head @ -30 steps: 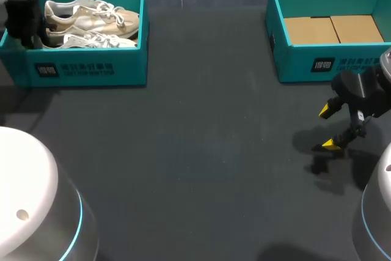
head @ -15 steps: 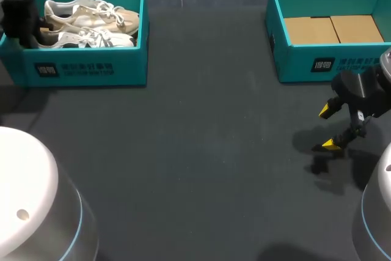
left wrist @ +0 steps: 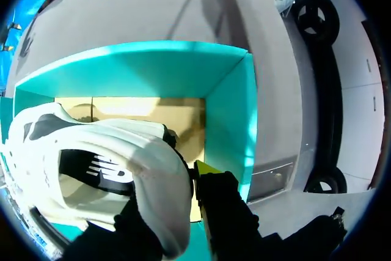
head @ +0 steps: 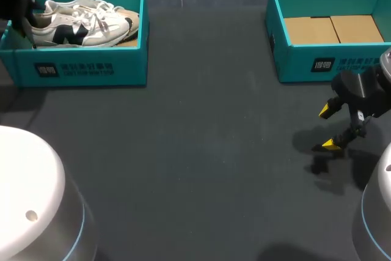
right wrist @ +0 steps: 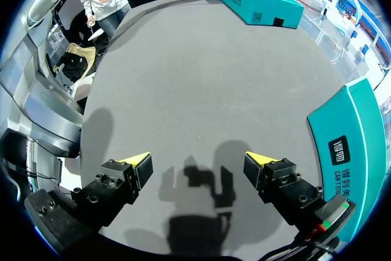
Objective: Take the shoe out of the shoebox, open the shoe tongue, remove and reinsert the insole, then place the shoe into the shoebox
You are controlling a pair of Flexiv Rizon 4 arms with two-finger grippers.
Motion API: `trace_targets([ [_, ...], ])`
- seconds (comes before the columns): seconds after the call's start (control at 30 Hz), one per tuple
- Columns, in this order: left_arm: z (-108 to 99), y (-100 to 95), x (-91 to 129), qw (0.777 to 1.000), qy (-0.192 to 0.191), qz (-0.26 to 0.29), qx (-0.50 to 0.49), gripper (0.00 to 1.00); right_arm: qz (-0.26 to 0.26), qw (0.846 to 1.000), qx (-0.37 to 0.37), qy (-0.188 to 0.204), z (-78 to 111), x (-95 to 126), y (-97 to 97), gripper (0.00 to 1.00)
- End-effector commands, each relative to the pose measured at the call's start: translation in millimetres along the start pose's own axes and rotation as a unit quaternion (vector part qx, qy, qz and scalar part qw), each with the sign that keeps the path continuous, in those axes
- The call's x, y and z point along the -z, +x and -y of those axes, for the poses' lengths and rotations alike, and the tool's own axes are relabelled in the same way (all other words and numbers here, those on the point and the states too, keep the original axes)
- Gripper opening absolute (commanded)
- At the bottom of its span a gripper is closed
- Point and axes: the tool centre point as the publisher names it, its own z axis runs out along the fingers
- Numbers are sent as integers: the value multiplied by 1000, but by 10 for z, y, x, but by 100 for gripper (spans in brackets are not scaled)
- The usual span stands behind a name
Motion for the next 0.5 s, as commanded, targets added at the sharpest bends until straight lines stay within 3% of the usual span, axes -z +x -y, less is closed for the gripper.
trace_targets([
  [0.03, 86, 53, 307, 1000, -13, 1, 1, 0, 1, 1000, 0, 1, 2, 2, 16, 100],
  [0.5, 288, 207, 1324, 999, -41, -4, 11, 0, 1, 1000, 0, 1, 2, 2, 16, 100],
])
